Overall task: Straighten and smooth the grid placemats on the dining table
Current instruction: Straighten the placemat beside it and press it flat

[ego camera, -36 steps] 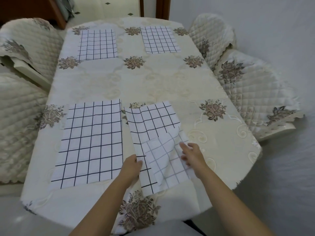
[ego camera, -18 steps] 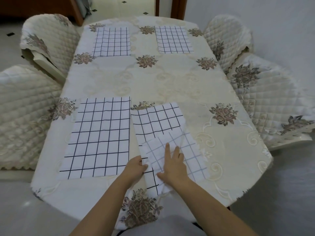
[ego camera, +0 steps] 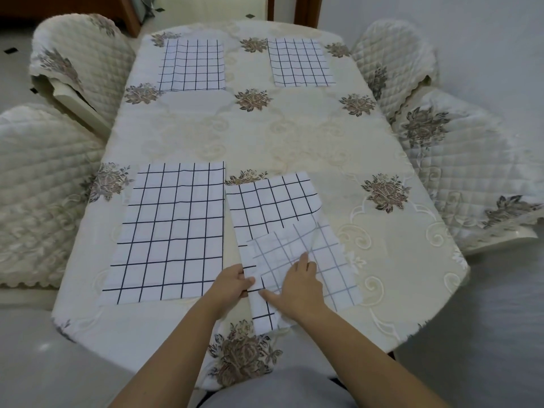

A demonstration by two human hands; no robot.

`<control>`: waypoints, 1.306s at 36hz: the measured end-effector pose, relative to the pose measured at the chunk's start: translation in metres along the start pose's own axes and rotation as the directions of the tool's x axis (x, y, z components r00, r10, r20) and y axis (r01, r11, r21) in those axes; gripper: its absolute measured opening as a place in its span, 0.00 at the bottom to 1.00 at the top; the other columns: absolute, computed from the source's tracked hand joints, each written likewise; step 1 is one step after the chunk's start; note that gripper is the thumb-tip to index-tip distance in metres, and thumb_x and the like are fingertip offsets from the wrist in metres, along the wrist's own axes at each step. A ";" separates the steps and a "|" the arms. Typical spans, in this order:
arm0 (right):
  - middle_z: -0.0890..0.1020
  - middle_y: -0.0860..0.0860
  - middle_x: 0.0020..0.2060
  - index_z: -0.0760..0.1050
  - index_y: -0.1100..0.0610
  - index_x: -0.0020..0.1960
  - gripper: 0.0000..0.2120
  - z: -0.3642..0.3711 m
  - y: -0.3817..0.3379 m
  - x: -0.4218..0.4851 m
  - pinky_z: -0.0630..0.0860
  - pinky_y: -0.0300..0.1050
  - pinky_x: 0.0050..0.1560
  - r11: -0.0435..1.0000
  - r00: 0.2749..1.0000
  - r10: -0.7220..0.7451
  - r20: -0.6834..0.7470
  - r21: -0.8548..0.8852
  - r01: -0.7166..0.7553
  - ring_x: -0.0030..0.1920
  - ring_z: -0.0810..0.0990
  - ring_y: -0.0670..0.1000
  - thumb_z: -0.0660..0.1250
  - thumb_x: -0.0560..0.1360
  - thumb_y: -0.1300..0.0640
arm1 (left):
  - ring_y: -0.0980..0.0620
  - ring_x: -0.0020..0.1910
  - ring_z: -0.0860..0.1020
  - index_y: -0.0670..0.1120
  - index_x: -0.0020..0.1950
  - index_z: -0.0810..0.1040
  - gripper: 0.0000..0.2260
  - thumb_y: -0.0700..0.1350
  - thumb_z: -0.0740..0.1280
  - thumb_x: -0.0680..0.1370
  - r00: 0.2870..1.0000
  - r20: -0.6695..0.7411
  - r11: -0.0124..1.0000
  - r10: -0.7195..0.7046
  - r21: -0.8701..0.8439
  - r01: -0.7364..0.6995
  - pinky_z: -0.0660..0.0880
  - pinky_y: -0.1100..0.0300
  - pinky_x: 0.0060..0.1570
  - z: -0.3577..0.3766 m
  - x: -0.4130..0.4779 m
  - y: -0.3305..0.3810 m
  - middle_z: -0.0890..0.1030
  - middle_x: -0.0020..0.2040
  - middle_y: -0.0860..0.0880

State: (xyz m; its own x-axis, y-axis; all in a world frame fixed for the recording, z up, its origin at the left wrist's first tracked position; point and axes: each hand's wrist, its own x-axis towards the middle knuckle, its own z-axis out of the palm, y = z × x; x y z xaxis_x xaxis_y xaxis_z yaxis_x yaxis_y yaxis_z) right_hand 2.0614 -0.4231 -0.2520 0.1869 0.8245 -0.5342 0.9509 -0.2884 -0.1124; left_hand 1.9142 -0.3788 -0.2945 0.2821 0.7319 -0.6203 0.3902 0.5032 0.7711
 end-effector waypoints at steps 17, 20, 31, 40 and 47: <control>0.47 0.59 0.75 0.41 0.61 0.76 0.36 0.007 -0.004 0.001 0.70 0.54 0.63 0.993 0.991 0.043 -0.123 0.110 -0.030 0.71 0.57 0.61 0.59 0.76 0.55 | 0.53 0.35 0.70 0.41 0.55 0.75 0.07 0.40 0.62 0.79 1.000 -0.008 1.000 0.005 -0.030 -0.006 0.70 0.64 0.38 0.002 0.000 -0.004 0.73 0.38 0.48; 0.51 0.58 0.75 0.40 0.60 0.76 0.37 0.001 0.005 0.002 0.70 0.53 0.62 0.969 0.979 0.072 -0.190 0.246 -0.023 0.71 0.60 0.59 0.59 0.76 0.56 | 0.50 0.39 0.71 0.40 0.54 0.74 0.06 0.40 0.62 0.79 1.000 -0.010 1.000 0.004 -0.004 -0.004 0.71 0.64 0.38 0.002 0.001 -0.004 0.73 0.43 0.44; 0.77 0.52 0.48 0.69 0.56 0.58 0.20 -0.003 0.070 -0.003 0.73 0.42 0.47 0.195 0.913 0.408 -0.004 0.977 -0.083 0.49 0.76 0.51 0.66 0.67 0.61 | 0.52 0.33 0.64 0.41 0.48 0.70 0.03 0.40 0.62 0.79 0.999 -0.007 0.999 -0.043 0.016 0.043 0.70 0.65 0.36 -0.001 0.001 0.001 0.62 0.34 0.48; 0.79 0.55 0.46 0.74 0.61 0.54 0.11 0.006 0.115 -0.016 0.73 0.43 0.42 0.234 0.880 0.469 0.074 0.950 -0.205 0.41 0.76 0.52 0.62 0.73 0.66 | 0.49 0.36 0.69 0.42 0.45 0.69 0.05 0.42 0.62 0.79 0.995 -0.017 0.994 -0.095 -0.047 0.094 0.74 0.57 0.41 0.000 -0.004 0.010 0.67 0.35 0.46; 0.71 0.55 0.52 0.70 0.63 0.61 0.17 0.001 0.120 -0.006 0.68 0.43 0.45 0.601 0.879 0.459 -0.129 0.774 -0.200 0.45 0.72 0.52 0.66 0.73 0.61 | 0.51 0.35 0.67 0.43 0.57 0.64 0.09 0.41 0.60 0.78 0.980 -0.199 0.978 -0.016 0.199 0.057 0.66 0.58 0.36 0.027 -0.011 0.021 0.66 0.38 0.48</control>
State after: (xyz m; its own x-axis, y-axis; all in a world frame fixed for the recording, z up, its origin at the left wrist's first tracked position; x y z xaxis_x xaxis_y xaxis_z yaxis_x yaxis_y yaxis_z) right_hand 2.1745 -0.4631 -0.2631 0.6328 0.6552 -0.4126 0.3432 -0.7150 -0.6090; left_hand 1.9428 -0.3891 -0.2752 0.0961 0.8003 -0.5918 0.5725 0.4420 0.6906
